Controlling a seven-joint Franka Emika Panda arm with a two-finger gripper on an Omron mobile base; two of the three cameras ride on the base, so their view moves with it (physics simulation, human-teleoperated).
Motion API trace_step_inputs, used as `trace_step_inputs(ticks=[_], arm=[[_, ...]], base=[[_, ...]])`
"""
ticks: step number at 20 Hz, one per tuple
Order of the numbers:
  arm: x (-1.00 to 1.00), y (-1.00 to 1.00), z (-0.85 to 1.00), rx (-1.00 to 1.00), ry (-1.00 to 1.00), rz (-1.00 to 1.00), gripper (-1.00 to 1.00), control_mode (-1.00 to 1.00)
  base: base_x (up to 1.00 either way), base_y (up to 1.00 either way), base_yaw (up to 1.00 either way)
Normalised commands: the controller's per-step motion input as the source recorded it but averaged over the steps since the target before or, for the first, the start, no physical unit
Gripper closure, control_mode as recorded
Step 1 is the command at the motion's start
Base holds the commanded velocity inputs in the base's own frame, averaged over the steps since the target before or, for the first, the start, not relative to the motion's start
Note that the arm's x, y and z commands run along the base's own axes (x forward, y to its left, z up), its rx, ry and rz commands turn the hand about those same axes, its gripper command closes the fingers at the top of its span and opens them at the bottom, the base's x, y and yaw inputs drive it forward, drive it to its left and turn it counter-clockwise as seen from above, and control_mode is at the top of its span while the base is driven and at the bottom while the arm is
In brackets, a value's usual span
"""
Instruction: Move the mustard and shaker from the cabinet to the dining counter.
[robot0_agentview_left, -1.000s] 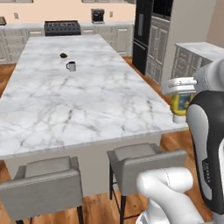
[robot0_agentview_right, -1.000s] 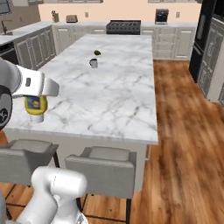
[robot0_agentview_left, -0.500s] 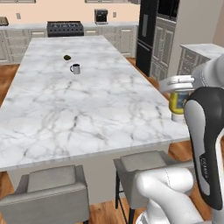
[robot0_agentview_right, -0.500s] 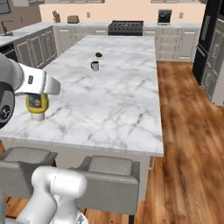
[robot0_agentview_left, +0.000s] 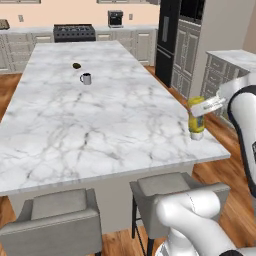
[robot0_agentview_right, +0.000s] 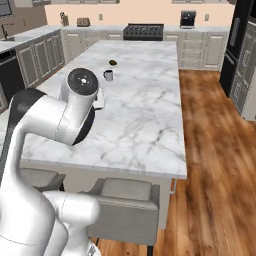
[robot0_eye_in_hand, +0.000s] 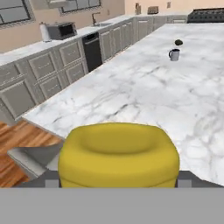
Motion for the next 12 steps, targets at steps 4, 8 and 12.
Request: trace_step_inputs(ticks=[4,8,12], arm=[[0.09,-0.44,-0.56,0.07,-0.16,0.63,1.0,-1.0],[0.07,-0.23,-0.31,0.08,-0.18,0.41,1.0,-1.0],[0.43,0.01,-0.02,0.08,0.0,0.11,1.0,-1.0]], base=[[0.0,0.0,0.0],[0.0,0.0,0.0],[0.0,0.0,0.0]])
